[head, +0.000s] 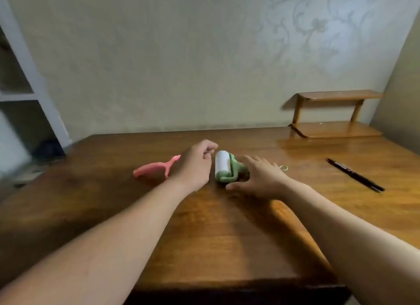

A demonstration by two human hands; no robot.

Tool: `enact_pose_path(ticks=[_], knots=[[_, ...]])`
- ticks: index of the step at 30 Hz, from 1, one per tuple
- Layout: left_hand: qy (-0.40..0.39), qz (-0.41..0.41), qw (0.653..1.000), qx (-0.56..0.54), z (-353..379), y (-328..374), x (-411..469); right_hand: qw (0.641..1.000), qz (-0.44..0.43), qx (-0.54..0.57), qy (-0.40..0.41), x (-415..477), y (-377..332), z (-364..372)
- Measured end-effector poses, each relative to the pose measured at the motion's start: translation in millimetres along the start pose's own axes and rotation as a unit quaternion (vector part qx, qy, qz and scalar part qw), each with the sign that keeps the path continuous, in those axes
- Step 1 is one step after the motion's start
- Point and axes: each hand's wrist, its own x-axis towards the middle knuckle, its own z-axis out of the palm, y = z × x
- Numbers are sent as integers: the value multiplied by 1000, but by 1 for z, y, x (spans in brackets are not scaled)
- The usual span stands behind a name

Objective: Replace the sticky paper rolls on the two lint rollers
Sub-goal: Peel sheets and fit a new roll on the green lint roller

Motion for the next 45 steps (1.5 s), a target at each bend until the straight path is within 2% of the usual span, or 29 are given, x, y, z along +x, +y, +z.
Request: enact_pose_path(ticks=[3,8,10,13,18,22,24,25,27,28,29,31,33,36,38,41,43,45], knots=[[-25,2,999,33,10,-3,27,999,-35,-34,1,15,-5,13],[-205,-14,968,146,12,10,60,998,-56,15,19,26,21,11],[-233,6,958,167,13,12,58,998,-46,23,38,27,40,4],[-248,28,949,193,14,15,51,999,-21,25,42,30,54,1],[-283,85,922,252,5,12,46,993,47,12,107,37,49,1],[-226,140,929,259,6,6,41,983,72,89,145,38,48,4],[-165,143,948,231,9,4,40,964,83,197,155,38,48,3],[-132,131,963,197,10,4,40,942,90,287,146,38,48,2],[-87,102,986,100,13,6,39,862,92,490,96,37,43,-2],[-76,96,991,59,15,8,39,828,75,551,74,37,40,-3],[-65,94,993,32,18,10,39,811,51,581,57,37,38,-3],[-48,80,996,-16,24,14,40,807,2,588,49,35,34,-1],[-42,43,993,-97,28,15,40,821,-36,565,71,33,29,1],[-70,-3,972,-223,37,11,40,855,-58,500,122,30,24,0],[-83,-21,955,-283,41,11,38,866,-59,468,166,29,22,-1],[-98,-44,926,-361,43,19,35,849,-59,490,190,27,19,-3],[-101,-60,914,-387,43,27,33,828,-58,532,164,26,18,-4],[-113,-72,908,-396,41,33,33,825,-68,543,140,24,16,-4]])
